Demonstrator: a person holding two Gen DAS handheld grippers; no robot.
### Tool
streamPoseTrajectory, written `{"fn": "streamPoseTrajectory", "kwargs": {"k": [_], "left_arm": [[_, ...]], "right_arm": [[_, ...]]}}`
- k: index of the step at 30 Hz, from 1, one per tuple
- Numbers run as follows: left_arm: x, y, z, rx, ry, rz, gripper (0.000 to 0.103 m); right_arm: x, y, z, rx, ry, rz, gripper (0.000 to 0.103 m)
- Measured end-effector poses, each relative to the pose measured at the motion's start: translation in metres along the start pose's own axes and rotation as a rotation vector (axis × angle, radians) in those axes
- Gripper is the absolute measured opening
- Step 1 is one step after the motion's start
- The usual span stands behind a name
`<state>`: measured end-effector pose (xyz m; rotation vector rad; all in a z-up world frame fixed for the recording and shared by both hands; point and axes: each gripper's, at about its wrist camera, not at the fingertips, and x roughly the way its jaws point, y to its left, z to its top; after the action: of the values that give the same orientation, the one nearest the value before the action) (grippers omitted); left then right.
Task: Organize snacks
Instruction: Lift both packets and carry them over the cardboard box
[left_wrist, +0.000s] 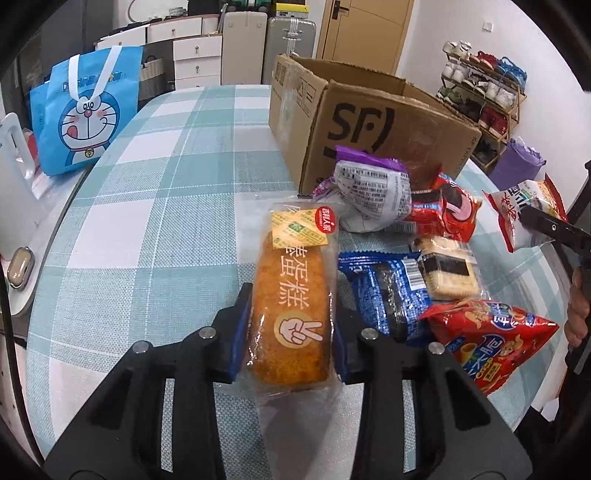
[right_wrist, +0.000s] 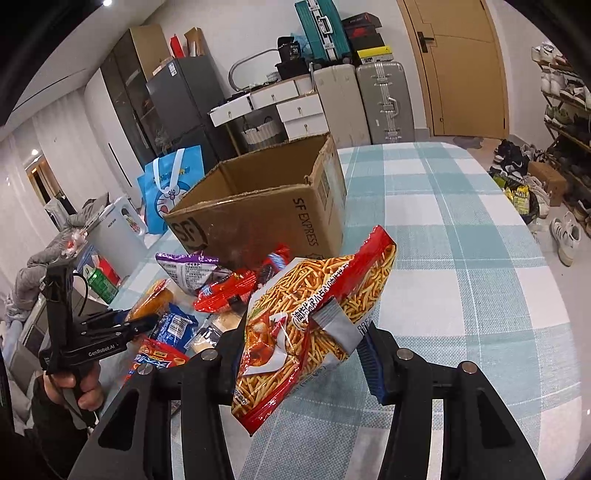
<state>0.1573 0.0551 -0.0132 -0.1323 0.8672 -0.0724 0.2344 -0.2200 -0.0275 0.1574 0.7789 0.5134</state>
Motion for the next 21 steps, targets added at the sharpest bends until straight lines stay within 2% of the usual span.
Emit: {"fn": "streamPoseTrajectory", "kwargs": {"k": [6,21], "left_arm": [[-0.003,0.002,0.002,-0.018,-0.019,-0.005,0.033],[-0.031,-0.002,0.008,-0.026,-0.138,0.013,0.033]], "right_arm": [[-0.001,0.000,0.000,0.007,-0.010,0.011,0.051],[-0.014,0.002,0.003,0.022,-0.072,0.025,0.051]]}}
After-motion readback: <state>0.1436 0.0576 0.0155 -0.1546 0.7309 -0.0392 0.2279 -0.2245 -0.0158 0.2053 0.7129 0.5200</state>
